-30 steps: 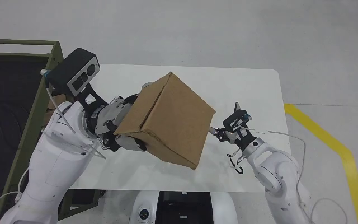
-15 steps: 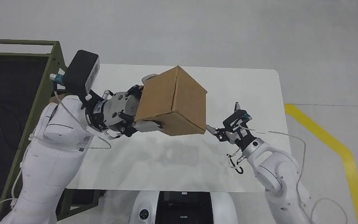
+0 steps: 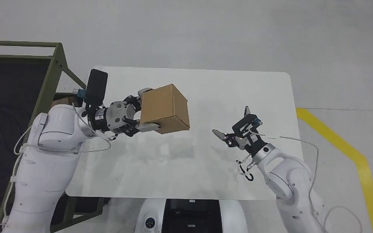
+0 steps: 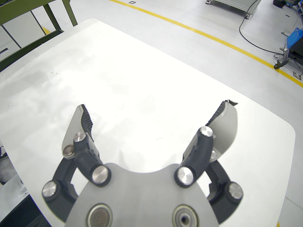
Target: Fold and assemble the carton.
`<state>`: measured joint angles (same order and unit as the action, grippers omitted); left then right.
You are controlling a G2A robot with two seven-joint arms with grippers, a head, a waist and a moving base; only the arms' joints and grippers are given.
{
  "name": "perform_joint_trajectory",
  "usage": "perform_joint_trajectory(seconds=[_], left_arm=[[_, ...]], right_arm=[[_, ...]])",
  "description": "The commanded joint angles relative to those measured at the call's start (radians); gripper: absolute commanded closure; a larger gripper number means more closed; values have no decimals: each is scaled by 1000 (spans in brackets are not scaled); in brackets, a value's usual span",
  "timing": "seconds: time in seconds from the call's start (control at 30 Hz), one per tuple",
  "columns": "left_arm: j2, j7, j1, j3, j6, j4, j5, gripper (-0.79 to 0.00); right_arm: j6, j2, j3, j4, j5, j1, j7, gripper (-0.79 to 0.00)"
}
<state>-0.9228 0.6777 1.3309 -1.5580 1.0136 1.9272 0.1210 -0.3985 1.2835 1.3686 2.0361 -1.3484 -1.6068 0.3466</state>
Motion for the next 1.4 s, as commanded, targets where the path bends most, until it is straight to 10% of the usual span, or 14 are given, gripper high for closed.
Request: perform_joint_trajectory(seconds=[0.0,0.43,0.87,1.37], left_arm=[[0,-13,0,0,-1,0,-4,0],[-4,-24,-7,9,-59,-9,92,0],[-20,-120,-174,189,-1,-399,439,0],[-32,-383,-213,385,-1,-495,903,0]], right_arm=[[0,0,0,0,0,0,0,-785],[0,0,0,0,0,0,0,-785],[0,0,0,0,0,0,0,-785],[0,0,0,0,0,0,0,-785]])
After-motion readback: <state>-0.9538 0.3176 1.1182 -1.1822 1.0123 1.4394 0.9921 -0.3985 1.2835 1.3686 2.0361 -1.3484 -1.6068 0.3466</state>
